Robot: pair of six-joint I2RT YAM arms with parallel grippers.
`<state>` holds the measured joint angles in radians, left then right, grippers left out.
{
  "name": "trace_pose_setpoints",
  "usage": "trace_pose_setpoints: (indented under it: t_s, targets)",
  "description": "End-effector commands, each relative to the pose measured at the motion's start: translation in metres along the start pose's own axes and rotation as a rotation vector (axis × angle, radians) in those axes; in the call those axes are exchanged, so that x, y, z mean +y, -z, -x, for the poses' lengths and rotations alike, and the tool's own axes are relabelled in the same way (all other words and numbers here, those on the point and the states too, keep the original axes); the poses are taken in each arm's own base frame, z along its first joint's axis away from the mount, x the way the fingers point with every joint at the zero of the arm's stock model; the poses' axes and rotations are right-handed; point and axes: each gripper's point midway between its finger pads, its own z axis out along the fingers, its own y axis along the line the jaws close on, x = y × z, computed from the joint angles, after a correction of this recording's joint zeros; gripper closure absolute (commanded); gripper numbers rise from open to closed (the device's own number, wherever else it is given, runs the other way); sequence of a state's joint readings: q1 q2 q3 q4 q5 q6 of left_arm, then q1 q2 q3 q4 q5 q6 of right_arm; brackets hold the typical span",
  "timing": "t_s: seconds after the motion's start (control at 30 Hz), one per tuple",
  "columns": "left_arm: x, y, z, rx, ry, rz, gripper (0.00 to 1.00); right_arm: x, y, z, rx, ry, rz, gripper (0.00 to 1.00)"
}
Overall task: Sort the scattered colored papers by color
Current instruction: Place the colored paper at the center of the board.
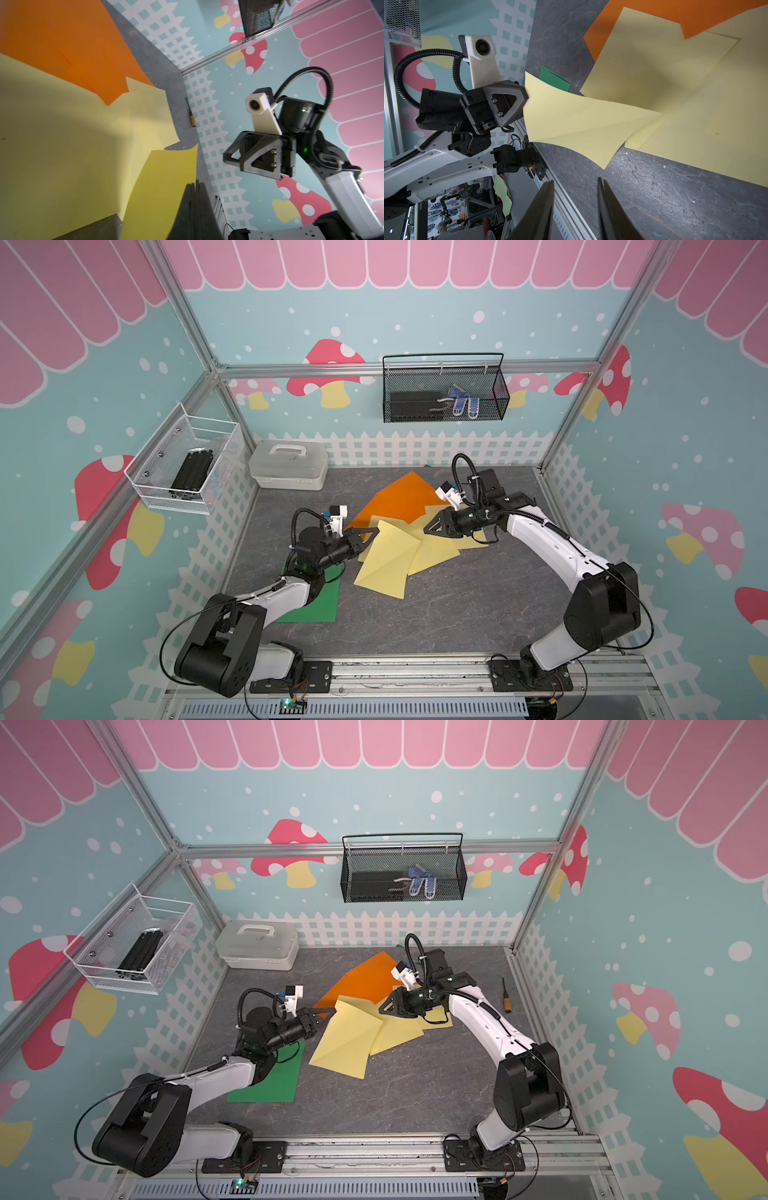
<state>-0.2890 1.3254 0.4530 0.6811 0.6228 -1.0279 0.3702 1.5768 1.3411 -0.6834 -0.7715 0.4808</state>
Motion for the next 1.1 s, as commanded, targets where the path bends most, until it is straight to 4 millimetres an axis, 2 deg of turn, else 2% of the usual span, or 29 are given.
trace_pose_setpoints:
  t_s: [0.0,0.2,0.33,0.6,0.73,1.07]
  targets:
    - [0.064,0.009,-0.014,0.009,0.092,0.299,1.0,-0.008,-0.003,0.002,-0.01,-0.025,-0.034,0.63]
    - [0.107,0.02,-0.039,-0.011,0.233,0.436,1.0,-0.017,-0.003,0.004,-0.024,-0.04,-0.08,0.63]
    - [0.118,0.029,-0.05,-0.007,0.239,0.512,1.0,-0.018,-0.003,0.005,-0.027,-0.029,-0.086,0.62]
    - [0.121,0.062,-0.054,-0.075,0.227,0.631,1.0,-0.021,-0.006,0.003,-0.012,-0.017,-0.084,0.63]
    - [0.117,0.068,-0.057,-0.056,0.2,0.667,1.0,-0.021,-0.008,0.004,-0.014,-0.013,-0.079,0.63]
    - [0.13,0.072,-0.079,-0.032,0.222,0.734,1.0,-0.022,-0.009,0.001,-0.011,-0.017,-0.071,0.63]
